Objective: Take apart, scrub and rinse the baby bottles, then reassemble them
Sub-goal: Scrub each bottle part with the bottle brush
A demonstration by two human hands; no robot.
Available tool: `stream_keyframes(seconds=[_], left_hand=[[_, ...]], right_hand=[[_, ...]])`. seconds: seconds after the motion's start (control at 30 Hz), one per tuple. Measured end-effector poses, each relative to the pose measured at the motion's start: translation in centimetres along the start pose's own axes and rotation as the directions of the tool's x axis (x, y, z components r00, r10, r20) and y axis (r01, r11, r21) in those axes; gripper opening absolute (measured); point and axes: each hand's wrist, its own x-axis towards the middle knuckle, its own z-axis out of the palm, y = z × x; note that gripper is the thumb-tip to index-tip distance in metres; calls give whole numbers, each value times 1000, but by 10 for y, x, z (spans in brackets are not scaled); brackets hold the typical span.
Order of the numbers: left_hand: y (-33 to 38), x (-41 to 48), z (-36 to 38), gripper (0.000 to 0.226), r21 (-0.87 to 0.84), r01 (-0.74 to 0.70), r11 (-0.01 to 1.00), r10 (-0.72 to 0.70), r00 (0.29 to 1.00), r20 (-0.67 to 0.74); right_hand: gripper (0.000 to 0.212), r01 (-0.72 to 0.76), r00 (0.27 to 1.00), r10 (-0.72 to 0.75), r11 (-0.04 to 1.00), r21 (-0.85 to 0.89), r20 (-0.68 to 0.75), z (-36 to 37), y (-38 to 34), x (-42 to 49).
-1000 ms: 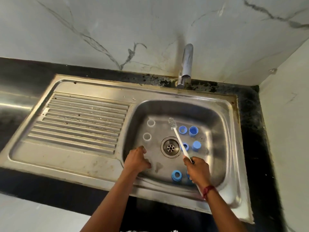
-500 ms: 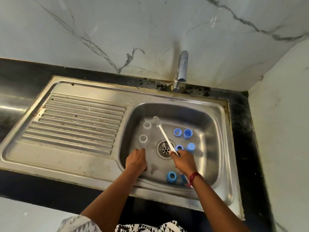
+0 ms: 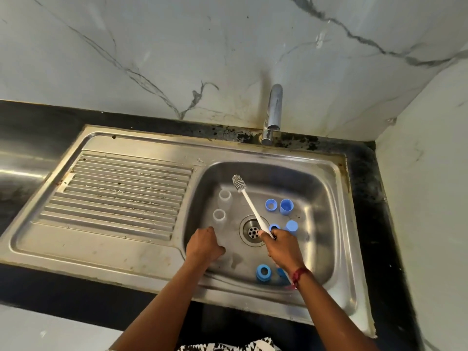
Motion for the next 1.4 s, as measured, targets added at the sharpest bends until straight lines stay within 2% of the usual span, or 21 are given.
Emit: stream_keyframes(seconds=[0.07, 0.13, 0.17, 0.2, 0.27, 0.3, 0.37, 0.43, 0.5, 0.63, 0.83, 0.97, 1.1, 1.17, 1.3, 1.4], left_hand=[[-1, -3, -7, 40, -151, 40, 988, -41, 999, -1], [-1, -4, -9, 38, -375, 138, 917, -132, 990, 42], [-2, -5, -9, 37, -522, 204, 828, -180, 979, 98], [-2, -7, -10, 35, -664, 270, 697, -207, 963, 174], [-4, -10, -9, 34, -836, 359, 414, -179, 933, 312], [-5, -14, -10, 33, -872, 382, 304, -144, 924, 355], [-5, -20, -11, 28, -906, 397, 147, -90, 917, 388], [-3, -24, -11, 23, -917, 397, 26, -68, 916, 395], [-3, -25, -11, 21, -918, 394, -48, -64, 916, 396], [-6, -24, -13, 22, -924, 367, -108, -37, 927, 372], [-15, -24, -21, 34, -921, 368, -124, 56, 930, 364], [-18, -28, -27, 35, -919, 392, -47, 203, 905, 375], [-23, -31, -34, 56, -919, 393, 27, 368, 851, 375], [-24, -30, -37, 54, -921, 385, 61, 391, 840, 377], [-28, -18, -41, 51, -923, 385, -1, 367, 859, 358], [-28, -11, -47, 42, -909, 410, -75, 364, 860, 358]], right_hand=[[42, -9, 1000, 9, 1000, 18, -8, 0, 1, -4], [46, -27, 999, 28, 999, 31, -18, 1, 4, -8], [48, -35, 999, 36, 999, 36, -20, 1, 5, -10], [48, -39, 999, 40, 998, 40, -17, 3, 5, -12], [47, -39, 999, 40, 998, 47, -8, 4, 6, -15], [46, -38, 999, 39, 998, 49, -2, 4, 6, -17], [45, -37, 999, 37, 997, 60, 5, 4, 5, -19], [44, -31, 1000, 31, 997, 71, 0, 4, 2, -20], [43, -21, 1000, 21, 997, 76, 0, 5, -3, -22], [40, 12, 1000, -13, 997, 75, 20, 8, -17, -23], [40, 21, 1000, -21, 997, 77, -10, 20, -36, -32], [39, 40, 999, -39, 999, 29, -26, 27, -46, -40], [38, 51, 999, -51, 995, -85, -7, 29, -52, -42], [42, 62, 998, -63, 990, -125, -3, 31, -54, -44], [39, 50, 996, -59, 990, -134, -62, 26, -51, -53], [46, 31, 993, -47, 989, -148, -106, 19, -45, -58]])
